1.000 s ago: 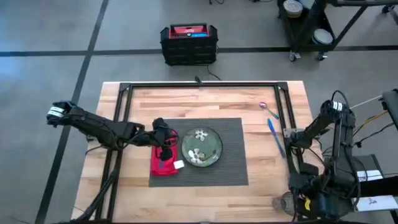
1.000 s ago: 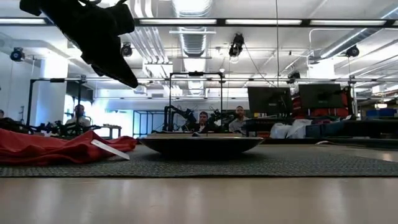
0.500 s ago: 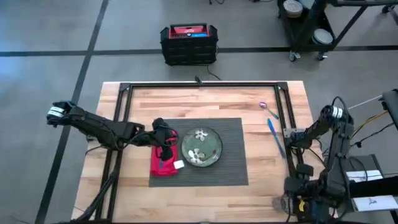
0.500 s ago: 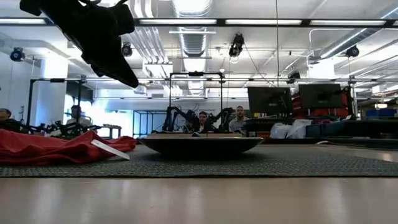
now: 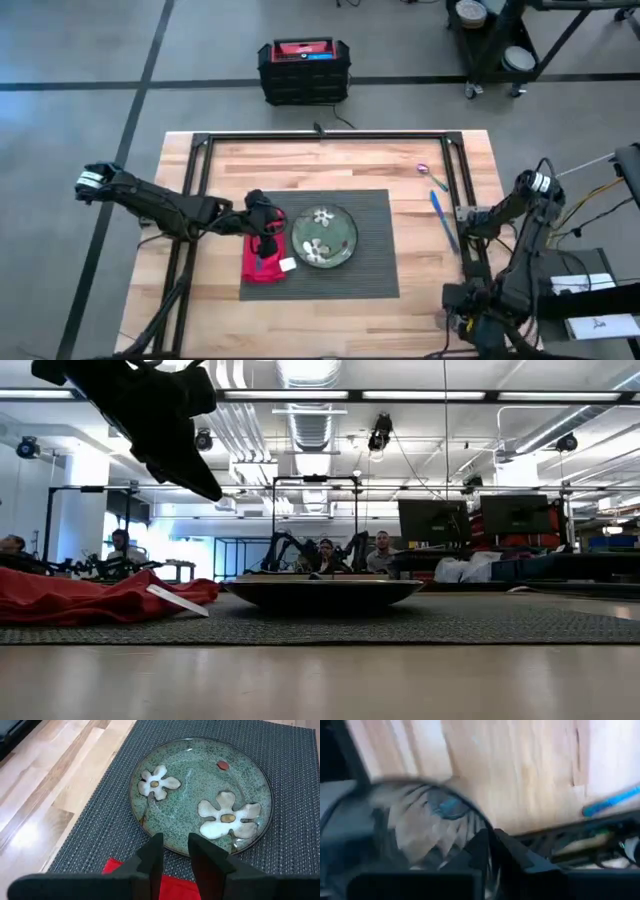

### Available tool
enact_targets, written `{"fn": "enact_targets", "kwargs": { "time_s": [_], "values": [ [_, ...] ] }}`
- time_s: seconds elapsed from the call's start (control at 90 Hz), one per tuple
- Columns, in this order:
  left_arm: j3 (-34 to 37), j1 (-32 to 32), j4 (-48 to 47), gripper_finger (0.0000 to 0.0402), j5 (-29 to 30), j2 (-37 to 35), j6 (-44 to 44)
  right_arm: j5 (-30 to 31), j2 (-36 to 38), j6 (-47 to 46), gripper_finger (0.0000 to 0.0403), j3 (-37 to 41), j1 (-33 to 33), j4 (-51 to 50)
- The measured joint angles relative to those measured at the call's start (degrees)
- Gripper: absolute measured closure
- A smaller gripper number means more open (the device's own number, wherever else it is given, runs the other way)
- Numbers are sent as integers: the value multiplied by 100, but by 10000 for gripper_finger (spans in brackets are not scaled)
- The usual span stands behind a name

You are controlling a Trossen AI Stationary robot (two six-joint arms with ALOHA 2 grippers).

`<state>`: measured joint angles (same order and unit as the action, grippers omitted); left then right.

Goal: Set table place
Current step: Move the blue glass to the top right of the gray table mat

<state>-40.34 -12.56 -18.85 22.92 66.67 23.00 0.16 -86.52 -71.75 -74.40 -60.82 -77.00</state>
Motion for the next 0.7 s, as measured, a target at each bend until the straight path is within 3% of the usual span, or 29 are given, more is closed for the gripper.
{"fn": "enact_targets", "kwargs": {
  "time_s": [0.189,0.344,0.444,0.7],
  "values": [
    [0,0,4,324,0,0,0,267,282,1419,399,-418,1164,-51],
    [0,0,2,324,-136,0,0,947,706,2815,401,-731,2423,-325],
    [0,-4,-2,324,-144,0,0,1538,886,3369,401,-889,3643,-545],
    [0,-4,-2,324,-146,0,-63,1511,769,5710,402,-944,7344,352]
  ]
}}
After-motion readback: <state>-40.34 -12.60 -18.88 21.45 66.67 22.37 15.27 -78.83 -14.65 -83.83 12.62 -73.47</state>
